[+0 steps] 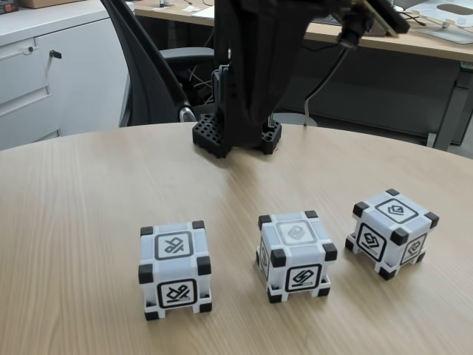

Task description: Stack cubes from left to right.

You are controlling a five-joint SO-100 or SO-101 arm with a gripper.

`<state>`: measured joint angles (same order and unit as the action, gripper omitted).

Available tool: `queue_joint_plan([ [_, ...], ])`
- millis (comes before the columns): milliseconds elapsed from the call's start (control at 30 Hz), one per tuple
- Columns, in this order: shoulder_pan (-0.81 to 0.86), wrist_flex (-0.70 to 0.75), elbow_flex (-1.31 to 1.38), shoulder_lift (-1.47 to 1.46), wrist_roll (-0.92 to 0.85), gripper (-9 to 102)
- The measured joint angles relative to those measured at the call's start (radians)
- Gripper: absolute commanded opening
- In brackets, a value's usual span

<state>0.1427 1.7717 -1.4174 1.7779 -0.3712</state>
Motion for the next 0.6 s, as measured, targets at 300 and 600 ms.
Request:
queue_joint_plan([
  [300,0.0,0.0,0.0,0.0,-0.017,0],
  [600,0.0,0.0,0.0,0.0,-0.008,0],
])
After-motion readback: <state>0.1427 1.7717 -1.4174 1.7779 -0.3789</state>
